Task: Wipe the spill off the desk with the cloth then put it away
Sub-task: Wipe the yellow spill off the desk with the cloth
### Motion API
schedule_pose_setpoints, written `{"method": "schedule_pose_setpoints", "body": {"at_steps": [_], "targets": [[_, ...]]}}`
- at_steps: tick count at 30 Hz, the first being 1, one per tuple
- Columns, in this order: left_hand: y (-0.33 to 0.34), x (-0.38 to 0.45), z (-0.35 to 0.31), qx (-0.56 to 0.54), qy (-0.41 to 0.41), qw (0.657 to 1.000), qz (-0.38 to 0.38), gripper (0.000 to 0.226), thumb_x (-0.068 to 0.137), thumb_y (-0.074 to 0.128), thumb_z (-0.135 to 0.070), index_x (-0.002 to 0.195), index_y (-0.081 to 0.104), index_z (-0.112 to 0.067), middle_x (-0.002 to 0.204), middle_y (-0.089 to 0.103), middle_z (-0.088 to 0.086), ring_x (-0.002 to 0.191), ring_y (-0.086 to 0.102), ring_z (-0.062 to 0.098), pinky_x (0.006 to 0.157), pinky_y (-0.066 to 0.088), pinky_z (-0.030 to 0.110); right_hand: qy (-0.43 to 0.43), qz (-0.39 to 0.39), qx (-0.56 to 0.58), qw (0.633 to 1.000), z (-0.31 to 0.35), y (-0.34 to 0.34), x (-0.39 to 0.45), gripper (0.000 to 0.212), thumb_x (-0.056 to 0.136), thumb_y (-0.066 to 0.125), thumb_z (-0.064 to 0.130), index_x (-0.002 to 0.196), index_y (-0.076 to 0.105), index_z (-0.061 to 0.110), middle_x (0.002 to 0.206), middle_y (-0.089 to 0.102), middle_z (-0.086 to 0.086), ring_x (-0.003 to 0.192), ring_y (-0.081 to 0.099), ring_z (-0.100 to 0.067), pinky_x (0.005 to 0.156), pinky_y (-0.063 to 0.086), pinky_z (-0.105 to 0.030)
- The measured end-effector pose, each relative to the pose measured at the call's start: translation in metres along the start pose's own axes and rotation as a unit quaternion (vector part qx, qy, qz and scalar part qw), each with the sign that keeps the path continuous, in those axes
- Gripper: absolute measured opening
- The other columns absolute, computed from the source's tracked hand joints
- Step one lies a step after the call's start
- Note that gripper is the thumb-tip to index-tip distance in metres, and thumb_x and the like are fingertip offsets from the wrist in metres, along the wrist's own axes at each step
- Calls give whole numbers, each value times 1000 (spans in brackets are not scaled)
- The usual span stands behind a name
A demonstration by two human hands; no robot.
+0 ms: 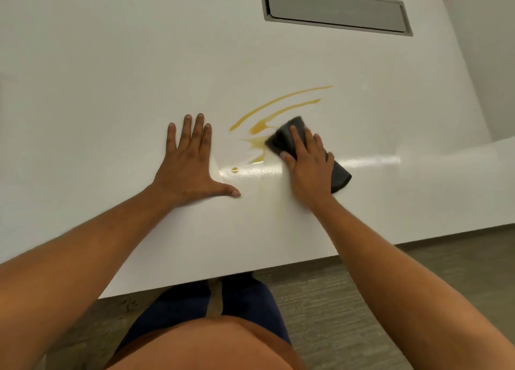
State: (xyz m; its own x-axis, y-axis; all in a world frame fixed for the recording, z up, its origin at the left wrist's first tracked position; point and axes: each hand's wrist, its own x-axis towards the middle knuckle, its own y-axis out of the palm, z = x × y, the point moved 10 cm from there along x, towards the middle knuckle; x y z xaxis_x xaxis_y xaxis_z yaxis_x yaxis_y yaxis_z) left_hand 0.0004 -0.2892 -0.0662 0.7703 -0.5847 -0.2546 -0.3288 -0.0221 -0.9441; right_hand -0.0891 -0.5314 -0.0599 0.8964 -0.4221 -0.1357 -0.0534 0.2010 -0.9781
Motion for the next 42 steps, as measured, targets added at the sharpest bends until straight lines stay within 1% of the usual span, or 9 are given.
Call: {"method": "schedule_pose_setpoints", "body": {"at_steps": [3, 6, 10, 16, 22, 27, 31, 38, 42], "targets": [[0, 0, 1, -1, 2, 1000, -6, 169, 47, 30, -118, 168, -7, -7, 178, -19, 13, 164, -24, 32, 132, -7, 63, 32, -16, -3, 999, 4, 0, 15, 60, 109, 37, 50, 165, 21, 33, 171, 26, -5, 157, 23, -31, 118, 27, -60], [0, 0, 1, -7, 4, 1000, -2, 171, 46, 31, -119, 168, -8, -6, 178, -19, 13, 164, -24, 32, 132, -7, 63, -34, -18, -22, 999, 15, 3, -32, 60, 109, 41, 48, 164, 25, 32, 171, 30, -6, 157, 25, -31, 118, 29, -59], [1, 1, 6, -26, 8, 1000, 11, 170, 46, 37, -117, 168, -10, -8, 177, -24, 11, 163, -29, 29, 132, -10, 61, -118, 51, -43, 991, 20, 18, -106, 61, 110, 37, 47, 166, 16, 36, 175, 18, -2, 161, 14, -28, 125, 22, -57], [2, 2, 6, -24, 20, 1000, 2, 172, 44, 40, -116, 168, -10, -6, 177, -21, 13, 163, -26, 32, 133, -8, 61, -221, 88, -83, 968, 54, 19, -71, 58, 109, 28, 52, 164, 11, 44, 174, 18, -9, 158, 18, -38, 119, 27, -66], [1, 1, 7, -21, 23, 999, -9, 172, 44, 37, -117, 167, -9, -6, 178, -19, 14, 164, -24, 32, 133, -8, 61, -174, 55, -71, 981, 90, 16, -7, 58, 111, 37, 43, 163, 12, 49, 173, 14, -12, 157, 14, -41, 118, 21, -72], [0, 1, 7, -19, 24, 999, -9, 173, 45, 36, -117, 168, -8, -5, 178, -19, 16, 164, -24, 33, 132, -8, 61, -230, 64, -103, 966, 80, 17, -56, 62, 112, 44, 32, 162, 12, 50, 174, 11, -11, 158, 12, -43, 121, 20, -71], [1, 1, 8, -16, 23, 999, -15, 172, 44, 35, -117, 168, -3, -4, 178, -16, 16, 164, -23, 33, 133, -8, 61, -202, 75, -98, 971, 65, 23, -90, 73, 109, 51, 26, 162, 9, 52, 175, 9, -9, 159, 10, -42, 121, 19, -71], [4, 2, 8, -11, 26, 1000, -8, 173, 44, 37, -117, 168, -8, -5, 178, -19, 15, 163, -25, 32, 132, -9, 61, -79, 30, -39, 996, 84, 9, 18, 58, 112, 36, 34, 160, 13, 55, 173, 16, -9, 157, 13, -41, 118, 19, -75], [3, 3, 8, -6, 25, 1000, -13, 173, 44, 37, -118, 168, -10, -6, 178, -21, 14, 163, -26, 32, 132, -8, 62, -41, 19, -39, 998, 74, 3, 50, 57, 111, 37, 34, 161, 16, 52, 172, 17, -8, 156, 17, -38, 116, 24, -71]]}}
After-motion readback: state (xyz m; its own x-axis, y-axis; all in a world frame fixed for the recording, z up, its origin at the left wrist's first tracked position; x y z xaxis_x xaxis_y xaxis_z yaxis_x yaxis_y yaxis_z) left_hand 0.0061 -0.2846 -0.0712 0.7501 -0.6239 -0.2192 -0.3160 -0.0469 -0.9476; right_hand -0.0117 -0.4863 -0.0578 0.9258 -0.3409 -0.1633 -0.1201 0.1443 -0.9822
